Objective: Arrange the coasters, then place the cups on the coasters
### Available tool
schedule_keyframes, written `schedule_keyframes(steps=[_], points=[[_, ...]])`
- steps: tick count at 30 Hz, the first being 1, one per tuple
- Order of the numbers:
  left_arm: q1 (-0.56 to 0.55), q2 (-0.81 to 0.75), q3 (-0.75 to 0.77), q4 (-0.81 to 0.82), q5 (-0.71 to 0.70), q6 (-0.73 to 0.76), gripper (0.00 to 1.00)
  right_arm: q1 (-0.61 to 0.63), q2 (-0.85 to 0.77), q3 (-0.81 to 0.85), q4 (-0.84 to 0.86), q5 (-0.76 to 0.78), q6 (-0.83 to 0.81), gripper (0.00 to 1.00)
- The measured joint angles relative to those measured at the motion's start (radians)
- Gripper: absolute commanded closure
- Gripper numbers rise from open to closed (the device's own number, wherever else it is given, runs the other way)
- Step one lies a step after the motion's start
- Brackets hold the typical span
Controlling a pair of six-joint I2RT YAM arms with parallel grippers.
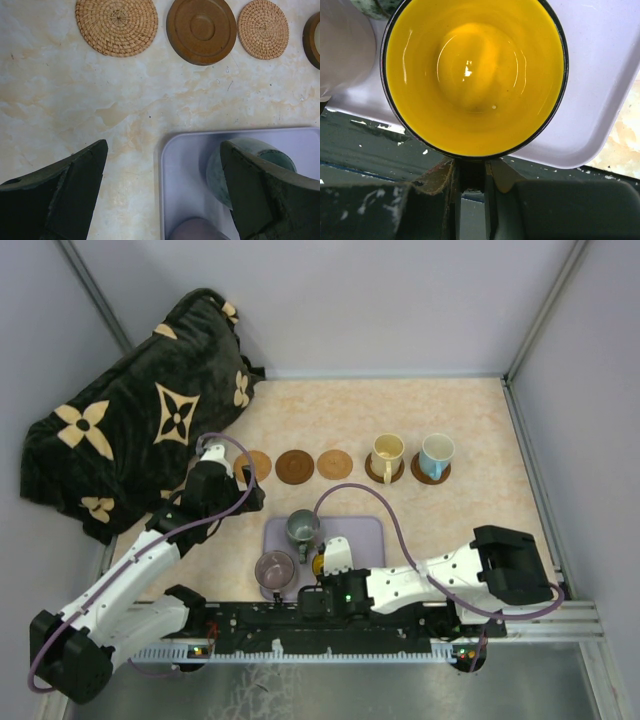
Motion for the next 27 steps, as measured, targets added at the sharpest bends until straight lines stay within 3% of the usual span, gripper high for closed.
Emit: schedule_keyframes(steps=[19,27], points=[[0.0,0.0,0.0,0.0,0.0,0.0,0.01,-0.011,-0.089,0.082,-0.245,0.142,0.08,1.0],[0.0,0.015,0.0,0.003,0.0,0.0,0.01,-0.193,-0.151,0.092,-0.149,0.228,-0.102,1.0]])
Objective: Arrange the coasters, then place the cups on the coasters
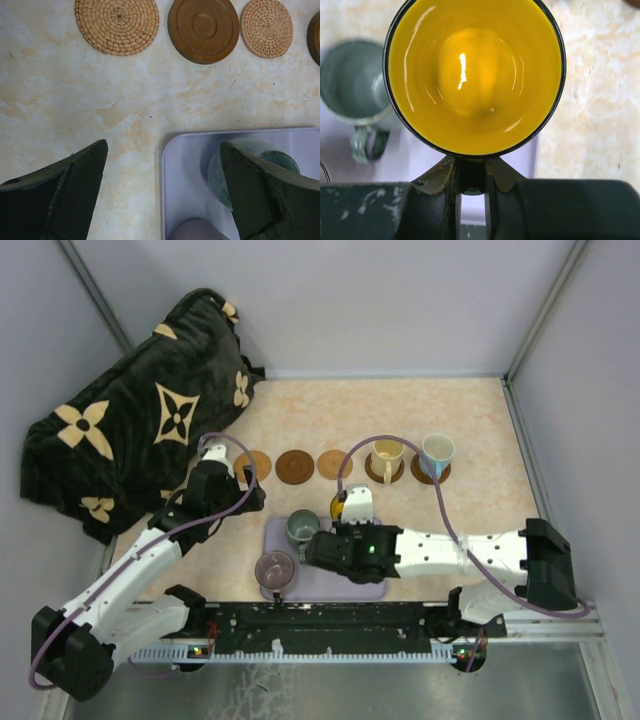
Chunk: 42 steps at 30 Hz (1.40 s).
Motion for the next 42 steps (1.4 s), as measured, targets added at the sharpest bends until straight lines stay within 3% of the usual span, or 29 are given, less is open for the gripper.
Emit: schedule_keyframes(steps=[8,16,28,42], points=[[0.0,0.011,0.0,0.005,-0.001,0.0,0.01,-0.282,-0.032,0.0,0.327,-0.036,-0.367,1.0],[0.0,0.025,0.0,0.017,0.005,0.0,0.01,-0.463,0.085,0.106,0.483,-0.124,-0.589,1.0],[0.0,0.047,0.0,0.02,0.007,0.0,0.01,-0.582,0.395,0.373,0.504,-0.241,-0.66,1.0],[0.0,0.07,0.0,0.02,0.007,-0.001,0.01,-0.634,0.524,0.393,0.509,-0.316,-0.659,1.0]])
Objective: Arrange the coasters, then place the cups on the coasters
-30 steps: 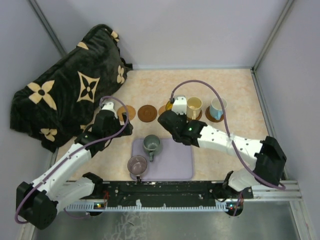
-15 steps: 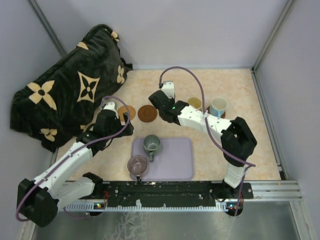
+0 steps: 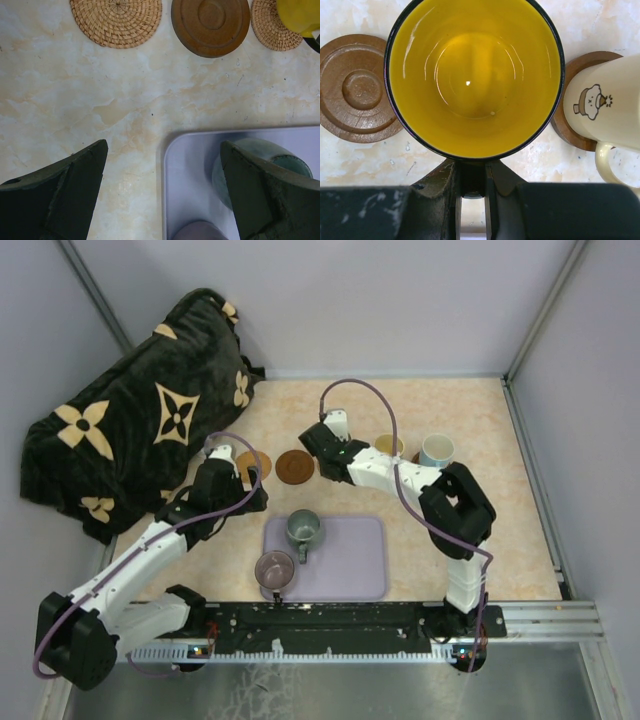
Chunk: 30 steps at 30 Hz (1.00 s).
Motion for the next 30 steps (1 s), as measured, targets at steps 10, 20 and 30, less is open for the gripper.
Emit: schedule_keyframes(steps=[10,20,30], points=[[0.0,0.006,0.0,0.0,0.0,0.0,0.01,0.0,0.033,0.001,0.013,-0.021,0.0,1.0],[0.0,0.014,0.0,0.0,-0.001,0.0,0.01,-0.004,0.061,0.001,0.027,-0.021,0.011,1.0],[0.0,0.018,0.0,0.0,-0.001,-0.001,0.01,-0.005,0.064,0.001,0.034,-0.013,0.044,1.0]])
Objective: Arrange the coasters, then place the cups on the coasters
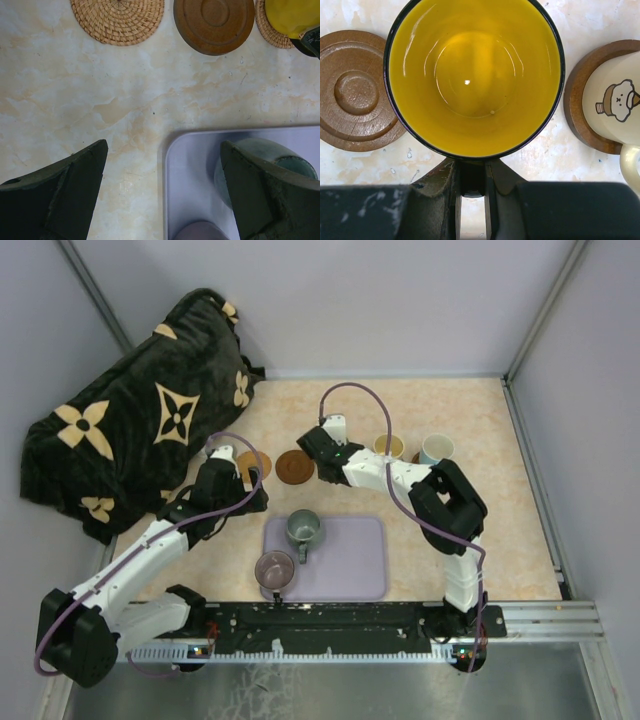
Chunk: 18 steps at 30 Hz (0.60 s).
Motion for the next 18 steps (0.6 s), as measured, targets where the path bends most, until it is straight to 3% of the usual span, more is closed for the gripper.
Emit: schedule_keyframes(steps=[18], points=[[0.0,0.011,0.0,0.0,-0.001,-0.003,0.01,-0.002,-0.023,-0.071,0.08,0.023,0.068,1.0]])
